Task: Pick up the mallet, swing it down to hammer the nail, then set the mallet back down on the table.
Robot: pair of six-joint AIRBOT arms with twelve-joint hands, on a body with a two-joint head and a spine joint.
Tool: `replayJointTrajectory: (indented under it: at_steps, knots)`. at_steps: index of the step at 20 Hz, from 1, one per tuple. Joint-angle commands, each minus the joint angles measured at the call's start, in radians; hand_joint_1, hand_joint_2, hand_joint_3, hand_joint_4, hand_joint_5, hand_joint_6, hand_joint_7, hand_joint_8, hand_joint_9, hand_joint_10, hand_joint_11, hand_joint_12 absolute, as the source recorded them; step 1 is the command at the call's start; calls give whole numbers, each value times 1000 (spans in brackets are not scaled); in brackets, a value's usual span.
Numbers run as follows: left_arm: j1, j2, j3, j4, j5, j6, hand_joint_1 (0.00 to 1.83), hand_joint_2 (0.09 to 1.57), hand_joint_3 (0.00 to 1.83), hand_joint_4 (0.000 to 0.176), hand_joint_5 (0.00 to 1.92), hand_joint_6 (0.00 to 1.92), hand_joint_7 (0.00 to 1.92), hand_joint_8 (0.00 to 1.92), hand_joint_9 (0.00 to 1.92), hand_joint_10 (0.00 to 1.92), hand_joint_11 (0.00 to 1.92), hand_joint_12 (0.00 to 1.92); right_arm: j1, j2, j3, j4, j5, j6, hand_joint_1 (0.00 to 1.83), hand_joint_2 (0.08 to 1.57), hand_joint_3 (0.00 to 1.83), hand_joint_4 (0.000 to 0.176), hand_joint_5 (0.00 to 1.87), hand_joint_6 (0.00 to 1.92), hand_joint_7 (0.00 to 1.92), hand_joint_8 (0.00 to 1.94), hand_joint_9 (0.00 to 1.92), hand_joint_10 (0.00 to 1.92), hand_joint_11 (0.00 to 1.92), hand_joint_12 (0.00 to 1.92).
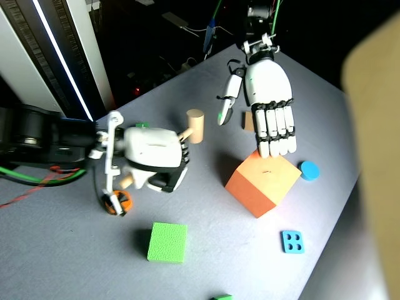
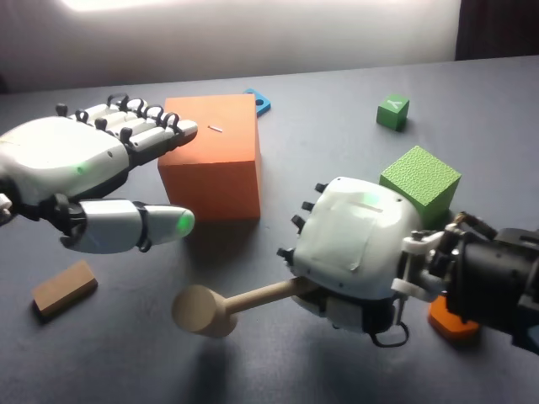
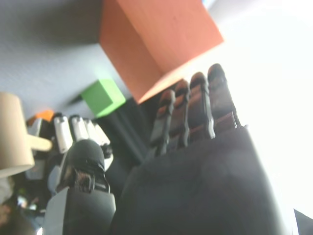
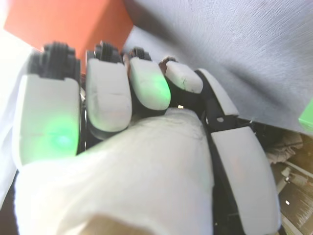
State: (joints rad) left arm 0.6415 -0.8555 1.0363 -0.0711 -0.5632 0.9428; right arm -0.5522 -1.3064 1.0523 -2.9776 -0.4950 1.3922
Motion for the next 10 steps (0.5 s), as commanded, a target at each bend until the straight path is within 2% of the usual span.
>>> replayJointTrajectory:
  at_steps: [1, 2, 6, 7, 8, 9, 10]
  knots:
    - [-16, 17, -5, -4, -110, -3, 0, 1256, 0, 0, 23, 4, 39, 4, 13, 3, 0, 0, 18, -3, 13, -34, -116, -9, 483, 1530, 1, 176, 1182, 1921, 1452, 1941, 1566, 1921, 1698, 1921]
    - [-45, 44, -22, 69, -51, -47, 0, 1262, 2, 0, 21, 3, 39, 4, 15, 4, 0, 0, 6, -29, 48, -34, -146, -28, 478, 1529, 0, 176, 1194, 1921, 1459, 1941, 1569, 1921, 1700, 1921]
    - [-74, 65, -38, 124, -31, -80, 0, 1262, 2, 0, 33, 8, 45, 6, 17, 4, 0, 0, -17, -39, 65, -34, -173, -61, 521, 1498, 0, 176, 1183, 1921, 1420, 1941, 1526, 1921, 1660, 1921]
    - [-80, 71, -43, 137, -31, -88, 0, 1252, 0, 0, 26, 4, 38, 2, 8, 0, 0, 0, -21, -39, 68, -34, -173, -61, 310, 1378, 0, 0, 797, 1921, 1027, 1941, 1100, 1921, 1228, 1921]
    - [-86, 78, -50, 151, -26, -97, 0, 1257, 0, 0, 28, 4, 35, 1, 6, 0, 0, 0, -24, -39, 71, -34, -174, -61, 179, 1410, 12, 0, 645, 1858, 782, 1941, 819, 1921, 935, 1921]
    - [-93, 88, -58, 171, -16, -109, 0, 1260, 1, 0, 43, 10, 48, 6, 24, 7, 0, 0, -26, -39, 73, -34, -176, -61, 119, 1418, 1, 0, 560, 1198, 582, 1459, 492, 1690, 429, 1892]
    - [-96, 95, -65, 181, -13, -118, 0, 1258, 0, 0, 39, 7, 47, 5, 22, 6, 0, 0, -29, -39, 73, -34, -181, -61, 209, 1390, 0, 0, 608, 900, 625, 1157, 503, 1443, 354, 1766]
